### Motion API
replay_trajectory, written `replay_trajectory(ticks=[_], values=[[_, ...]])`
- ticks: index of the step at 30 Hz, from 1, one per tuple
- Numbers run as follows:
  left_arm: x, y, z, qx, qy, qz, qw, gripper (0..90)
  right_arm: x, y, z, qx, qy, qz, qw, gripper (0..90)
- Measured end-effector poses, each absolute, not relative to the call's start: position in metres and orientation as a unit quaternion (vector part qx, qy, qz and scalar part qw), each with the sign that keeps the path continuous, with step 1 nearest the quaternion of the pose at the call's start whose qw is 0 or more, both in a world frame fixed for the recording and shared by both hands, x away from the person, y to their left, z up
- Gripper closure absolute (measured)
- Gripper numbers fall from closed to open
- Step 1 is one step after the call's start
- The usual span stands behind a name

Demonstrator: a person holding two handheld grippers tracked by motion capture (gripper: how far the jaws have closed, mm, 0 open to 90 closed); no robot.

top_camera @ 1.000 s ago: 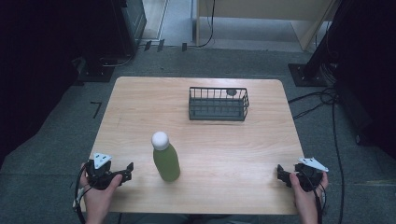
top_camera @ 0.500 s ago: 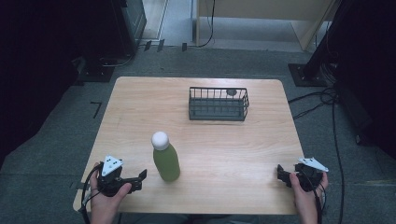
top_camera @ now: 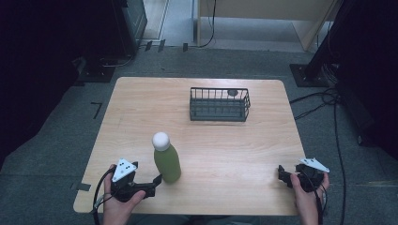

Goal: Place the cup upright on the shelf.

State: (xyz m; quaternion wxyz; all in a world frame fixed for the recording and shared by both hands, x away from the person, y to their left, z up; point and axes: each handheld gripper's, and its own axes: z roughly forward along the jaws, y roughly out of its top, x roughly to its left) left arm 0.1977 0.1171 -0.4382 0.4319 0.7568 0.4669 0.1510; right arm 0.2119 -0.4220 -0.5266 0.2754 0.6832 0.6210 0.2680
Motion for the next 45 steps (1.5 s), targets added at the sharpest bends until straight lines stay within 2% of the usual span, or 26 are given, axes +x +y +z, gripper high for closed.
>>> replay_trajectory(ticks=[12, 13, 22, 32, 45], values=[[0.203, 0.094, -0.433, 0.754, 0.453, 0.157, 0.449, 0.6, 0.210, -0.418, -0.527, 0.662, 0.644, 0.277, 0.267, 0.0], [0.204, 0.091, -0.432, 0.752, 0.456, 0.160, 0.449, 3.1, 0.210, -0.417, -0.526, 0.658, 0.647, 0.279, 0.265, 0.4], [0.213, 0.073, -0.430, 0.747, 0.461, 0.170, 0.448, 7.7, 0.206, -0.414, -0.526, 0.647, 0.653, 0.288, 0.269, 7.0], [0.220, 0.064, -0.428, 0.733, 0.469, 0.173, 0.462, 15.0, 0.205, -0.414, -0.526, 0.636, 0.664, 0.294, 0.262, 7.0], [0.227, 0.066, -0.426, 0.730, 0.462, 0.189, 0.466, 19.3, 0.204, -0.414, -0.526, 0.629, 0.670, 0.297, 0.258, 7.2]])
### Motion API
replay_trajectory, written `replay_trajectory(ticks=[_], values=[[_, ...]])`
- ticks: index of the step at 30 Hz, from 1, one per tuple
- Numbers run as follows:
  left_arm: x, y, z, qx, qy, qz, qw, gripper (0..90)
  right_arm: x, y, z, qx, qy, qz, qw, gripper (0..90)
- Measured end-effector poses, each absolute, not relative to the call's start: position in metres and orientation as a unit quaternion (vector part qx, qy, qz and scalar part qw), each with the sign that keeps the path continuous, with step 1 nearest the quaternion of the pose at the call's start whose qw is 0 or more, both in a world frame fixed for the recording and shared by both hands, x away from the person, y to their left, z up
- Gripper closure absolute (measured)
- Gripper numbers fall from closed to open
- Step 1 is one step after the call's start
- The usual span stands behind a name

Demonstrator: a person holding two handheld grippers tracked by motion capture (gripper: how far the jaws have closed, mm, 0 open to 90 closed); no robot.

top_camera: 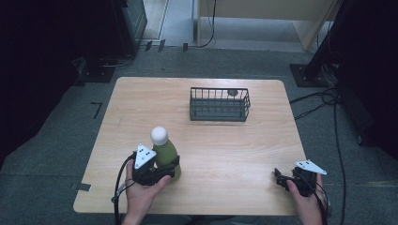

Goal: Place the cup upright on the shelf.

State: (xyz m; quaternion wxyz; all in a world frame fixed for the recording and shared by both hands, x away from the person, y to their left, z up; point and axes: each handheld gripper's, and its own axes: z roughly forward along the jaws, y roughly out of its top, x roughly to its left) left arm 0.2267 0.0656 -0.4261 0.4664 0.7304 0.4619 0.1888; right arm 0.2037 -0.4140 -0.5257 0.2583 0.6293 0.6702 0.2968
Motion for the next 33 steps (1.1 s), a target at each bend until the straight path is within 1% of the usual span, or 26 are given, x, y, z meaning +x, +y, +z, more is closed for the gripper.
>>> replay_trajectory(ticks=[6, 15, 23, 33], values=[[0.228, 0.065, -0.426, 0.732, 0.458, 0.193, 0.465, 19.9, 0.204, -0.414, -0.526, 0.629, 0.670, 0.297, 0.258, 7.2], [0.233, 0.058, -0.420, 0.739, 0.446, 0.184, 0.470, 20.3, 0.204, -0.414, -0.526, 0.630, 0.670, 0.297, 0.258, 7.1], [0.243, 0.052, -0.411, 0.741, 0.437, 0.182, 0.475, 20.5, 0.204, -0.414, -0.526, 0.630, 0.670, 0.298, 0.258, 7.1], [0.266, 0.048, -0.400, 0.741, 0.431, 0.177, 0.483, 20.6, 0.204, -0.414, -0.526, 0.630, 0.669, 0.298, 0.258, 7.2]])
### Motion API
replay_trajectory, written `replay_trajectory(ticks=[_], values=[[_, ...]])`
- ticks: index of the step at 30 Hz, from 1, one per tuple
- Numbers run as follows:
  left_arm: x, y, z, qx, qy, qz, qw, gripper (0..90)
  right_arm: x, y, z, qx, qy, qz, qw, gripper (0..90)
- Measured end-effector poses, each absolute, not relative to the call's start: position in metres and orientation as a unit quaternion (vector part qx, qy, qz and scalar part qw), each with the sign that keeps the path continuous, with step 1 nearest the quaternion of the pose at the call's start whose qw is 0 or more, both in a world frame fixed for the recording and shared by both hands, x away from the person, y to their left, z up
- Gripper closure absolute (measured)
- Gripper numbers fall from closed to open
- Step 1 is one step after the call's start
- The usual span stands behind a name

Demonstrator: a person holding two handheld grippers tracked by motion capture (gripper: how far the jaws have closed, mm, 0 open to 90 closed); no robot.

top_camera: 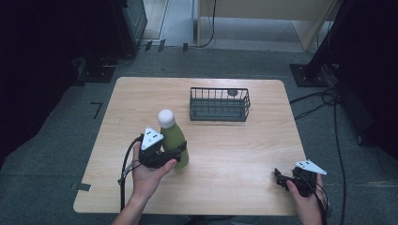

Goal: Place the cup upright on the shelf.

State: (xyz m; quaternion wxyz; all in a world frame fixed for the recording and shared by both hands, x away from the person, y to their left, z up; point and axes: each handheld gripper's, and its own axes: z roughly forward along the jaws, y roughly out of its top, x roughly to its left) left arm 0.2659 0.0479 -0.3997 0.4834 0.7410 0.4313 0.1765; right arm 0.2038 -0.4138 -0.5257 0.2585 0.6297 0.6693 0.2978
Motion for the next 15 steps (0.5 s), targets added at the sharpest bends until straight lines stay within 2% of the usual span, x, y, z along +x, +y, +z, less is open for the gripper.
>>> replay_trajectory(ticks=[15], values=[[0.306, 0.026, -0.381, 0.743, 0.428, 0.173, 0.484, 20.7, 0.204, -0.414, -0.526, 0.630, 0.669, 0.298, 0.258, 7.1]])
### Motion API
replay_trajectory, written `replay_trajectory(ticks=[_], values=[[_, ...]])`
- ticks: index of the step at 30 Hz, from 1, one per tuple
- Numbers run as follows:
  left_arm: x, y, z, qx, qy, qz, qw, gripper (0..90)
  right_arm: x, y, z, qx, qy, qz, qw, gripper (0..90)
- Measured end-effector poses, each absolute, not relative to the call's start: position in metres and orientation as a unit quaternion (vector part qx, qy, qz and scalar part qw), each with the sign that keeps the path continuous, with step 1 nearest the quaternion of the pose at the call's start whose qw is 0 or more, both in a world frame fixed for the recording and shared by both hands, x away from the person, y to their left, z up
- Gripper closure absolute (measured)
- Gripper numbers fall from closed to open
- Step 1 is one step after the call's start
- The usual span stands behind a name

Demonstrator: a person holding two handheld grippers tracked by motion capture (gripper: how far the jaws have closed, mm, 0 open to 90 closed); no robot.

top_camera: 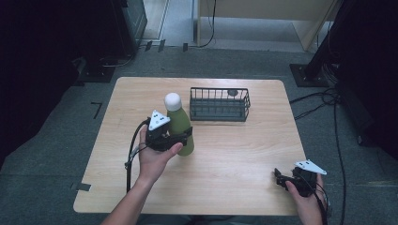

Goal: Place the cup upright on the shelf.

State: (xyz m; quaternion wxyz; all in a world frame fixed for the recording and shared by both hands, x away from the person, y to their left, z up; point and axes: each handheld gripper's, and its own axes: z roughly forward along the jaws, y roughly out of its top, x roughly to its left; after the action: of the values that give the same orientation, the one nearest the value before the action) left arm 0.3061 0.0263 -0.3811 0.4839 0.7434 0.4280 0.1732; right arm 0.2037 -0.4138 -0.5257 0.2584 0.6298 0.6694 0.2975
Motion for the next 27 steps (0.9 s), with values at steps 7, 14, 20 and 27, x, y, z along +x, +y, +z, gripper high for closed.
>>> replay_trajectory(ticks=[7, 14, 20, 27], values=[[0.323, 0.013, -0.376, 0.744, 0.425, 0.178, 0.484, 20.8, 0.204, -0.414, -0.526, 0.630, 0.669, 0.298, 0.258, 7.1], [0.337, 0.008, -0.368, 0.741, 0.427, 0.181, 0.486, 20.8, 0.204, -0.414, -0.526, 0.630, 0.669, 0.298, 0.258, 7.1], [0.353, 0.003, -0.358, 0.736, 0.423, 0.195, 0.490, 20.9, 0.204, -0.414, -0.526, 0.630, 0.669, 0.297, 0.258, 7.1], [0.373, -0.006, -0.348, 0.733, 0.425, 0.204, 0.490, 20.9, 0.204, -0.414, -0.526, 0.630, 0.669, 0.298, 0.258, 7.1]])
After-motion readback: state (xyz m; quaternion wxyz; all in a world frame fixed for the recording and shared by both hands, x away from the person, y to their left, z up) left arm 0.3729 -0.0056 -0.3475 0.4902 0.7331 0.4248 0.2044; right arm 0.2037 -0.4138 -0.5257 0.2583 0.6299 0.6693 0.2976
